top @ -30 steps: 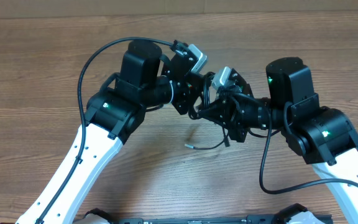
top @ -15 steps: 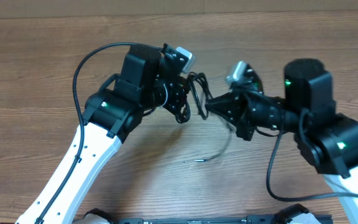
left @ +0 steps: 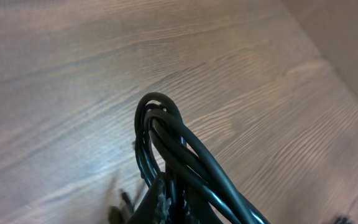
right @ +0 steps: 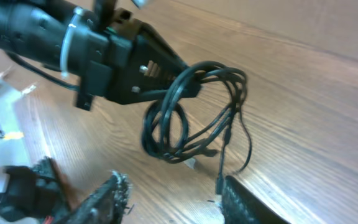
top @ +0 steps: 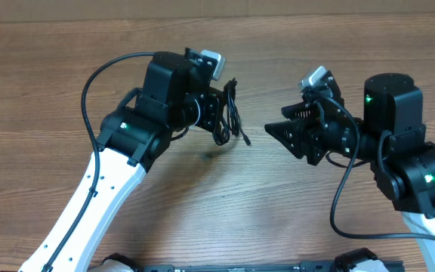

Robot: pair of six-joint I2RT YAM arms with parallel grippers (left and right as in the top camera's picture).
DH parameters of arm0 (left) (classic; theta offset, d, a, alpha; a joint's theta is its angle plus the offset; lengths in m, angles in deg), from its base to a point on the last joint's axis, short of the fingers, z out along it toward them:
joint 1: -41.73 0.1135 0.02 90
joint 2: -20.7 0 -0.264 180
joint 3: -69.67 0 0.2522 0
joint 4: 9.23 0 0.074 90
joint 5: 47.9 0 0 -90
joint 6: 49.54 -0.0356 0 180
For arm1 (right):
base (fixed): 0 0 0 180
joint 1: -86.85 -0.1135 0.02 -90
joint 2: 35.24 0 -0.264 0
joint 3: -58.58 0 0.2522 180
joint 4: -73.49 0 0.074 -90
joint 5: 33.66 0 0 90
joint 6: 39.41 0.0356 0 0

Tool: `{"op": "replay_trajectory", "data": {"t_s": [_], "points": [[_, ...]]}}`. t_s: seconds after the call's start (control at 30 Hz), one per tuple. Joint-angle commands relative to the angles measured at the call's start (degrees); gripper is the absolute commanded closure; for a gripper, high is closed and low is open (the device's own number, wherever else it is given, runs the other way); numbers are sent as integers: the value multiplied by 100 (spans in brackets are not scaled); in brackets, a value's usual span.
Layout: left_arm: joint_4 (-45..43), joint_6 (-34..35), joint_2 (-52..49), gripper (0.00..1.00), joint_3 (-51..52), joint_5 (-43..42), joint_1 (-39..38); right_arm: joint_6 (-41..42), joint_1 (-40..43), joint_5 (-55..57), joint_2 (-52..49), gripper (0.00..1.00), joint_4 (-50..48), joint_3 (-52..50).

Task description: Untangle cables

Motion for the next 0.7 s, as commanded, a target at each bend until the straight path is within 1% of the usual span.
{"op": "replay_trajectory", "data": {"t_s": [0.0, 0.03, 0.1, 0.3, 0.4, 0.67], "points": [[-68, 1021, 26, 96, -72, 22, -48, 197, 15, 321, -114, 45, 9, 107], [-68, 1128, 26, 96, -72, 59, -85, 195, 15, 321, -149, 42, 9, 109], [-63, 1357, 26, 96, -72, 238, -205, 192, 11, 323, -236, 39, 11, 109], [-72, 1617, 26, 96, -72, 1051, -699, 138, -2, 317, -581, 38, 107, 109], [-105, 1692, 26, 96, -72, 1209, -815, -63, -107, 321, -678, 36, 181, 109], [-107, 1875, 26, 96, -72, 1338, -883, -70, -466, 603, -846, 34, 177, 107]]}}
